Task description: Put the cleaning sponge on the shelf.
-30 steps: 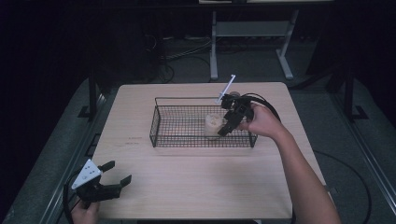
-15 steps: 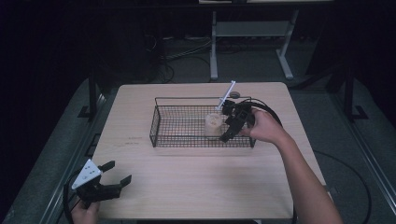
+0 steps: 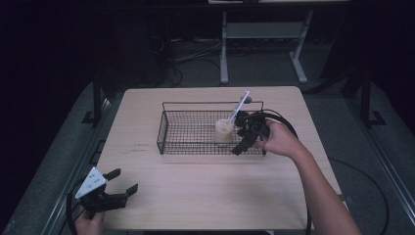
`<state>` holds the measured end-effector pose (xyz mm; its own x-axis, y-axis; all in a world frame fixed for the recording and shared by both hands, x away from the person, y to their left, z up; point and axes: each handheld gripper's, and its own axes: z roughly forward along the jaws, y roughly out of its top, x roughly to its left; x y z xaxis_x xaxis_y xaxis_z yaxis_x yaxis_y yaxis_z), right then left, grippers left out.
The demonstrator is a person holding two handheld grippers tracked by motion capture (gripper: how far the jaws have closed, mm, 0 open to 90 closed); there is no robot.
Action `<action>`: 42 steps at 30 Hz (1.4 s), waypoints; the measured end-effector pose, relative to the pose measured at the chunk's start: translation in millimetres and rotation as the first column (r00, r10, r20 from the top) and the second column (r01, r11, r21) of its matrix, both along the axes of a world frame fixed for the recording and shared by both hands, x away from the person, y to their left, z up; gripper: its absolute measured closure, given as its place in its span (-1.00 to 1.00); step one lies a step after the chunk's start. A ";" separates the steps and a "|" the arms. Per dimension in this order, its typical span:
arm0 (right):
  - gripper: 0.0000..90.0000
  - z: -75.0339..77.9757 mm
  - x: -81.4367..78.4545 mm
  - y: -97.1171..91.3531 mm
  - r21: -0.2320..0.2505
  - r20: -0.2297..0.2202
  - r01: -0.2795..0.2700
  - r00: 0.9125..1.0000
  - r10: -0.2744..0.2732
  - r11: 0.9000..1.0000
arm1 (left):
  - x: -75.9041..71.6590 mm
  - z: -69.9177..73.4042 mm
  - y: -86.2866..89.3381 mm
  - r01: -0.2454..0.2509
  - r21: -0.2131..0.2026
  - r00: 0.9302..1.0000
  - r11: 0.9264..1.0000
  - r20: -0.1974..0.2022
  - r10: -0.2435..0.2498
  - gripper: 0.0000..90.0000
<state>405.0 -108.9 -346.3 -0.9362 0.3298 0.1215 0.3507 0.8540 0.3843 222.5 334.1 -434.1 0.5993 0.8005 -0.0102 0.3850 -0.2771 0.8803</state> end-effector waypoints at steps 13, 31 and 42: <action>-0.60 -6.5 -14.2 -14.2 0.007 0.004 0.008 1.000 -0.008 1.000 | 0.2 0.0 -0.5 -0.004 -0.003 1.000 1.000 -0.001 0.004 -0.69; -0.60 -15.7 -32.5 -22.6 -0.006 0.011 -0.003 1.000 0.003 1.000 | -0.1 0.0 -0.8 -0.001 0.002 1.000 1.000 -0.001 0.001 -0.69; -0.60 -24.9 -41.0 -27.6 -0.001 0.002 -0.003 1.000 0.003 1.000 | -0.4 0.0 -0.7 -0.003 0.002 1.000 1.000 0.000 0.003 -0.69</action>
